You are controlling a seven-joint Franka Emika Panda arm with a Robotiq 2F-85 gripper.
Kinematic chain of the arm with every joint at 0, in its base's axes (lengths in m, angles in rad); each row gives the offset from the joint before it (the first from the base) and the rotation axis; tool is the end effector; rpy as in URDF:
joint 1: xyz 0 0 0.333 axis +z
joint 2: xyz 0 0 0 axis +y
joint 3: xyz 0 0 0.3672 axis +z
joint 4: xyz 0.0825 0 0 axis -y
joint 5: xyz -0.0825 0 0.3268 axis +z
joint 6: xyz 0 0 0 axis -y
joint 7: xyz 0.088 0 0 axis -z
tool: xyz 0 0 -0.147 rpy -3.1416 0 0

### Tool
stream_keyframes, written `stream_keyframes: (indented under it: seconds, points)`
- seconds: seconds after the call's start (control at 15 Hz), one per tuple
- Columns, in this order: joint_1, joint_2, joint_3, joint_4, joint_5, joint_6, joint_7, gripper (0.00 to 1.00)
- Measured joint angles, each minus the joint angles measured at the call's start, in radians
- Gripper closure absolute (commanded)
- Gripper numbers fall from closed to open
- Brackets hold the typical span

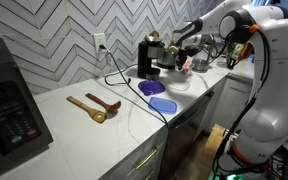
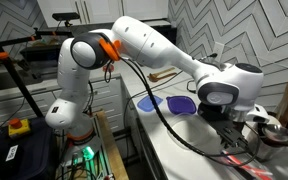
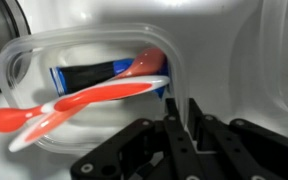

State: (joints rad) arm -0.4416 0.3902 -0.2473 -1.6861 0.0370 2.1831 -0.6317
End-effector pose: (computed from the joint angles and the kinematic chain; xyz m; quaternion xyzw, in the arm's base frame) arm 0.5114 -0.3917 0.4247 0.9974 -0.0266 0.0283 0.0603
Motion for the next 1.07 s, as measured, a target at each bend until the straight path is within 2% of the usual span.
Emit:
stream_keyframes:
  seconds: [0.67,1.07]
  points:
    - [-0.012,-0.008,0.006,0.023,0.001,-0.023,-0.004,0.97]
    - [0.02,-0.042,0.01,0.026,-0.057,-0.032,0.03,0.97]
